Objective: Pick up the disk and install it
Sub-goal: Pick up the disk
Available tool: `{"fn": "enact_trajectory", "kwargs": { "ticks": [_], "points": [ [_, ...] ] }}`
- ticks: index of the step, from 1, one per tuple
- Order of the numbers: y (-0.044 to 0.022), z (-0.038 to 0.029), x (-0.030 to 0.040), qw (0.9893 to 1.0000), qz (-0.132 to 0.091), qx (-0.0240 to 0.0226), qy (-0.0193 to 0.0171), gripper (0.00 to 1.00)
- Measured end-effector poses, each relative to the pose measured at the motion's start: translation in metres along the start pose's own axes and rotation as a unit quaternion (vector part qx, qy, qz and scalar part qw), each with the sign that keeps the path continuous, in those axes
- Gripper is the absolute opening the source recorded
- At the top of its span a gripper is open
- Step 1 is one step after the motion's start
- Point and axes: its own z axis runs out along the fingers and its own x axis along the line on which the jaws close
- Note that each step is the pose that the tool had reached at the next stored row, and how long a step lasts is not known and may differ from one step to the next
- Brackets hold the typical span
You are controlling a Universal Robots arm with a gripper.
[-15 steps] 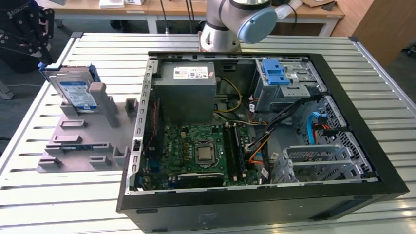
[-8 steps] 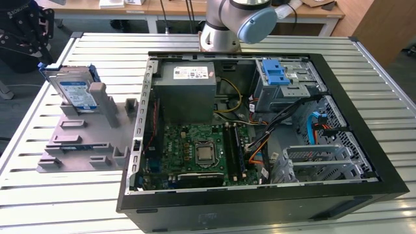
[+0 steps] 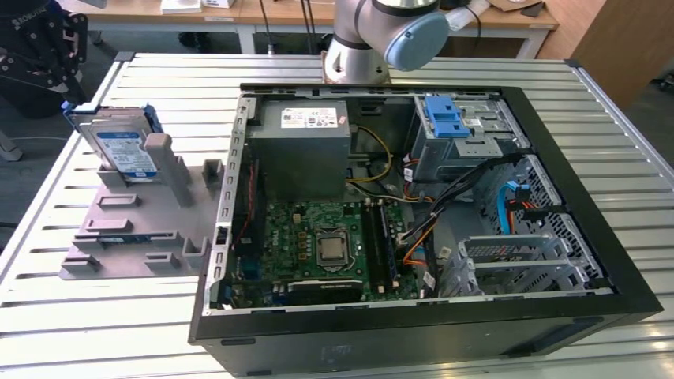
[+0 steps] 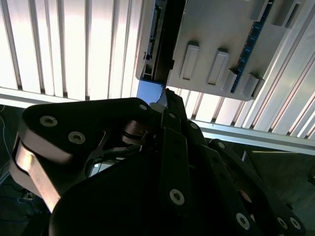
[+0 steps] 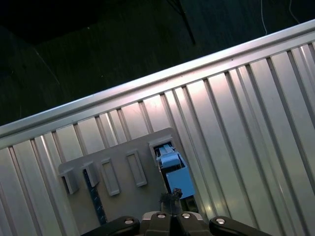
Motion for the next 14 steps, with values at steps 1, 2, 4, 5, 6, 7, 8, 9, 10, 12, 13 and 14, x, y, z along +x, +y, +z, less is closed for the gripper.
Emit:
{"fn": "enact_trajectory", "kwargs": {
  "ticks": [1,2,4,5,6,7,8,9,10,12,13,14],
  "points": [
    [0.0000,0.0000,0.0000,1.0000,0.000,0.0000,0.0000,0.11],
    [0.0000,0.0000,0.0000,1.0000,0.000,0.0000,0.0000,0.11],
    [0.0001,0.0001,0.0000,1.0000,-0.002,0.0003,-0.0001,0.11],
    [0.0000,0.0002,0.0000,1.0000,-0.007,0.0004,-0.0001,0.11],
    [0.0001,0.0003,0.0001,0.9999,-0.014,0.0006,-0.0001,0.11],
    [0.0001,0.0005,0.0001,0.9998,-0.022,0.0007,-0.0001,0.11],
    [0.0000,0.0007,0.0001,0.9995,-0.031,0.0010,-0.0002,0.11],
    [0.0000,0.0009,0.0000,0.9992,-0.039,0.0011,-0.0002,0.11],
    [0.0000,0.0012,0.0000,0.9988,-0.049,0.0012,-0.0002,0.11],
    [0.0000,0.0015,0.0000,0.9979,-0.065,0.0013,-0.0001,0.11],
    [0.0000,0.0018,0.0000,0.9975,-0.071,0.0012,-0.0001,0.11],
    [0.0002,0.0021,-0.0003,0.9973,-0.074,0.0013,-0.0001,0.17]
  ]
}}
